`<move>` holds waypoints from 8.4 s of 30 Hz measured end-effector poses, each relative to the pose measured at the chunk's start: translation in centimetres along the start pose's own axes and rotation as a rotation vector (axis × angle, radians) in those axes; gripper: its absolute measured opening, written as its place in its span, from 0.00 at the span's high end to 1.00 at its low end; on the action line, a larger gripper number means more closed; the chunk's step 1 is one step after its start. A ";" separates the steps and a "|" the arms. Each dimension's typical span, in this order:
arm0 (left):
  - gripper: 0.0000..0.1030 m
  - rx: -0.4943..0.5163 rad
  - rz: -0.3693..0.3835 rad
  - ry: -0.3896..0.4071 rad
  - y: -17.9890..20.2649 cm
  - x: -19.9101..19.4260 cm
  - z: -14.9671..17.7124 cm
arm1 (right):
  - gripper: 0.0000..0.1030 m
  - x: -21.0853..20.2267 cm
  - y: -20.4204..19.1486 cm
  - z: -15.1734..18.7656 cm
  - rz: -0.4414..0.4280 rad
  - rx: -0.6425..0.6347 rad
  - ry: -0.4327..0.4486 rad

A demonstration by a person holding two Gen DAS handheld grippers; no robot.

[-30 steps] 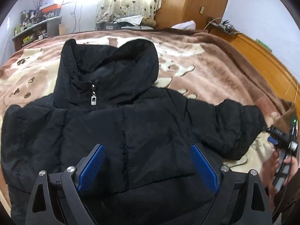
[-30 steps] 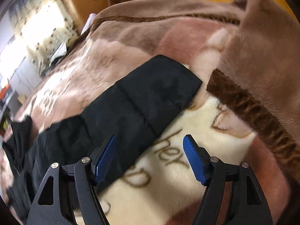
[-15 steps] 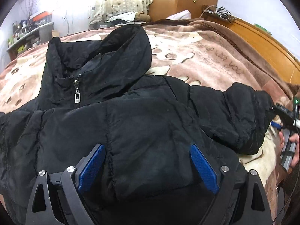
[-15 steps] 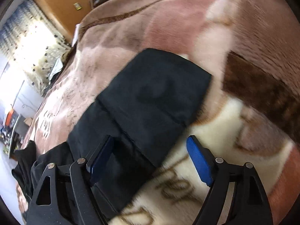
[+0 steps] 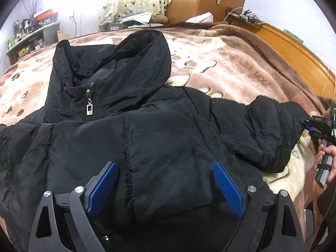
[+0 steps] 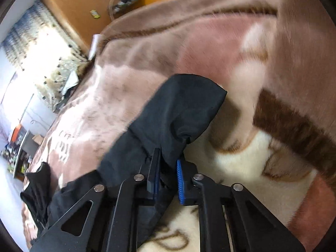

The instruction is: Fold large clothes

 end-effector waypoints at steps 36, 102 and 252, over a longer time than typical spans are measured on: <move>0.10 -0.323 0.209 0.124 -15.5 -13.3 -2.4 | 0.92 -15.1 -39.1 18.1 -0.561 -0.911 0.085; 0.90 -0.307 -0.121 0.004 -21.9 -10.2 -1.0 | 0.43 -6.9 -26.9 17.0 -0.290 -0.624 -0.118; 0.91 -0.661 0.499 0.149 -24.1 -13.9 -6.3 | 0.95 -7.9 -39.3 13.3 -0.649 -0.495 -0.050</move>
Point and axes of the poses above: each gripper's, at about its wrist camera, not at the fingertips, and x roughly the way its jaws point, y to its right, z to its underside, the point moved 3 cm from there along x, roughly the way its jaws point, and after that the axes turned 7 degrees about -x, right-handed, at the moved point
